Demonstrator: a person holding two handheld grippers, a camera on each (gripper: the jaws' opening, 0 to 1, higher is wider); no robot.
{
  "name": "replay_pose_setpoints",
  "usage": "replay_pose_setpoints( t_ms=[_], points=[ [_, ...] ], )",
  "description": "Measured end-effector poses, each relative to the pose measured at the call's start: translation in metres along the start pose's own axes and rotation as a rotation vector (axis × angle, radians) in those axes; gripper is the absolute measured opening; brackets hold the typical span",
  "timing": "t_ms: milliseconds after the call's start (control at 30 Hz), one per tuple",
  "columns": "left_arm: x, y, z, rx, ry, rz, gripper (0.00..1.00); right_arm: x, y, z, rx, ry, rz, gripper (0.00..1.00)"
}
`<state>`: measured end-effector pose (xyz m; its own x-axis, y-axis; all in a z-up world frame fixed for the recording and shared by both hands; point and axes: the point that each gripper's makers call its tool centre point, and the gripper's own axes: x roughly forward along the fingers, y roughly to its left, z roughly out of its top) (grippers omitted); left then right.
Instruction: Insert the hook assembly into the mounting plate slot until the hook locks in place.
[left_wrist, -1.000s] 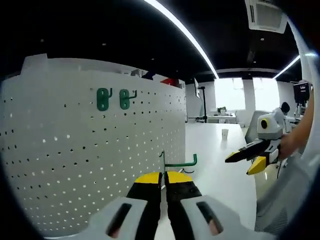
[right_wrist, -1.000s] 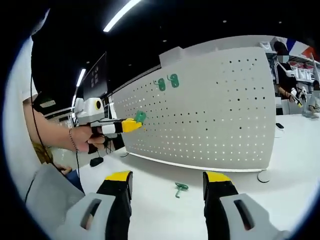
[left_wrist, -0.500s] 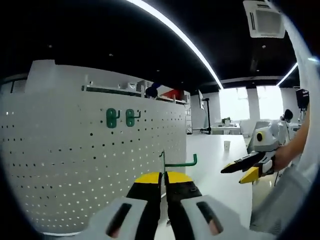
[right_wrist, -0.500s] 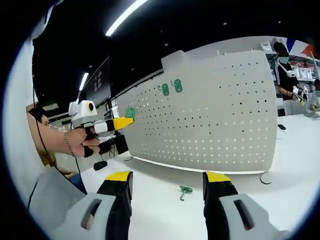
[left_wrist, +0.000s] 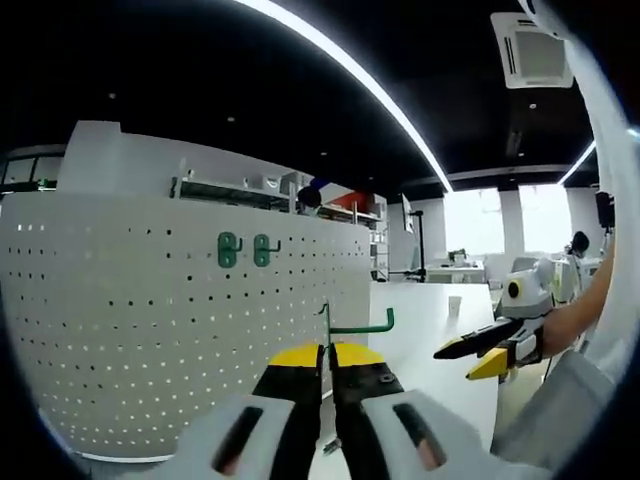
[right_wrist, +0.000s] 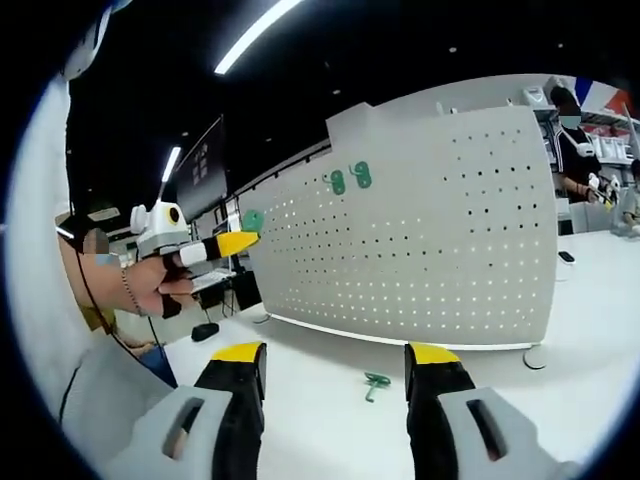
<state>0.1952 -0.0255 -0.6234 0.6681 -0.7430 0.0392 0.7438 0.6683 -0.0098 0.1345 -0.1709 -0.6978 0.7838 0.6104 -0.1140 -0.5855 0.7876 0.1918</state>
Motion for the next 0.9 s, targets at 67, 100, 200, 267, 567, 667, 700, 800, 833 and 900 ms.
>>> replay_pose_setpoints(
  t_ms=[67, 100, 200, 267, 567, 667, 700, 800, 833, 900],
  points=[
    [0.0, 0.001, -0.001, 0.001, 0.005, 0.002, 0.02, 0.0, 0.003, 0.008, 0.015, -0.042, 0.011, 0.51],
    [0.0, 0.0, -0.001, 0.001, 0.007, 0.001, 0.02, -0.001, 0.004, 0.01, 0.013, -0.049, 0.014, 0.49],
    [0.0, 0.0, -0.003, -0.005, 0.008, 0.002, 0.02, -0.001, 0.008, 0.021, 0.002, -0.102, 0.03, 0.49],
    [0.001, 0.0, -0.006, -0.01, 0.015, 0.001, 0.02, -0.002, 0.012, 0.028, -0.001, -0.12, 0.043, 0.48],
    [-0.001, 0.0, -0.013, -0.016, 0.031, 0.003, 0.02, 0.004, 0.03, 0.051, -0.023, -0.175, 0.103, 0.49],
    [-0.001, 0.0, -0.013, -0.018, 0.03, 0.007, 0.02, 0.008, 0.031, 0.051, -0.012, -0.176, 0.109, 0.49],
    [-0.001, 0.0, -0.014, -0.018, 0.031, 0.007, 0.02, 0.01, 0.032, 0.051, -0.01, -0.178, 0.111, 0.49],
    [-0.001, 0.0, -0.014, -0.025, 0.029, 0.009, 0.02, 0.016, 0.035, 0.052, -0.009, -0.176, 0.122, 0.49],
    [-0.001, -0.001, -0.014, -0.024, 0.028, 0.008, 0.02, 0.018, 0.038, 0.052, -0.002, -0.177, 0.134, 0.49],
    [0.0, -0.003, -0.014, -0.025, 0.028, 0.007, 0.02, 0.023, 0.043, 0.052, -0.014, -0.169, 0.152, 0.49]
  ],
)
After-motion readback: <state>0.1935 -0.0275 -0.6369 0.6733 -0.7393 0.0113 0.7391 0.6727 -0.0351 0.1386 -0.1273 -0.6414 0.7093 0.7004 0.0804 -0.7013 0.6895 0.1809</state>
